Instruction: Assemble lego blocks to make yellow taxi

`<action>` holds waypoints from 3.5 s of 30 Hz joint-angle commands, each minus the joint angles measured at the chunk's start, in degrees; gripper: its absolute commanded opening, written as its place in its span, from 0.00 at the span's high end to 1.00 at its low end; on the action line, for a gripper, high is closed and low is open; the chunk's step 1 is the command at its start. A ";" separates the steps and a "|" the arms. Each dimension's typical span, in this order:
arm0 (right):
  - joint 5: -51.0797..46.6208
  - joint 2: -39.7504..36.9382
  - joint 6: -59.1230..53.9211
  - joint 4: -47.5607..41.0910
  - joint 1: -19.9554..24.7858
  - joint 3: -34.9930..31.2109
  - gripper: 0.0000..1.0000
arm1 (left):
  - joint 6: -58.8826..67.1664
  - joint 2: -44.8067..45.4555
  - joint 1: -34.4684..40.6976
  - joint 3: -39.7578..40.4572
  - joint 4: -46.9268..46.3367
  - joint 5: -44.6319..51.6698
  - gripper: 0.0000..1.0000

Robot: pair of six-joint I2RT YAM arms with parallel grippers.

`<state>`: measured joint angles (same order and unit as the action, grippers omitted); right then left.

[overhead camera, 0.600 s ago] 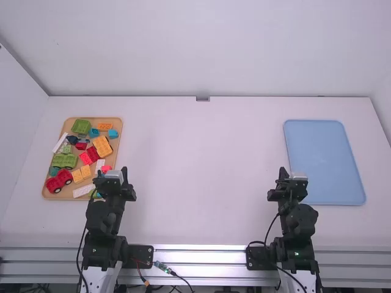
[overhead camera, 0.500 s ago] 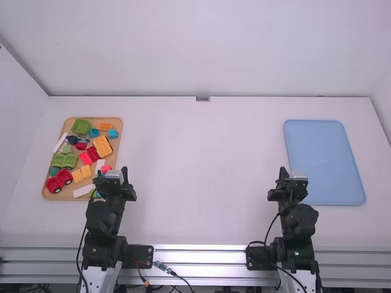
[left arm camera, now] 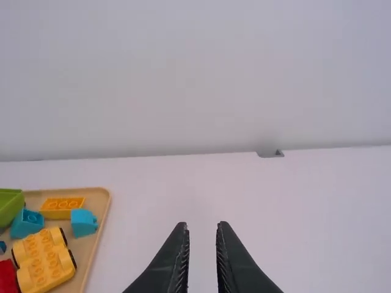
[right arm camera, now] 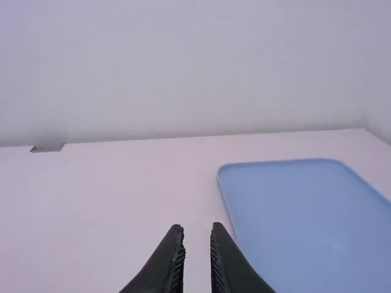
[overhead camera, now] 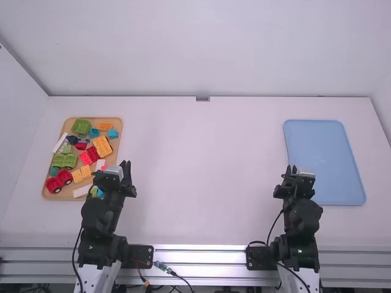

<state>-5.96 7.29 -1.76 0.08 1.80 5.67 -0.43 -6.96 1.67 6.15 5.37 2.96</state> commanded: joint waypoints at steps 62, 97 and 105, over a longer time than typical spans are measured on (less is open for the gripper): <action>3.37 29.21 -4.09 -0.48 -1.11 31.05 0.36 | -16.88 -44.95 0.20 35.45 10.10 -3.68 0.09; 3.37 62.01 -5.57 -1.81 -1.11 52.81 0.01 | -21.24 -76.52 -15.17 61.92 -16.19 -5.29 0.01; 3.37 67.71 -5.57 -1.88 -1.11 52.81 0.01 | -21.20 -84.54 -15.17 69.94 -24.21 -4.04 0.01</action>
<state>-2.46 73.80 -7.60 -1.67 0.86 57.36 -21.45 -89.80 -13.72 73.60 -18.06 -1.48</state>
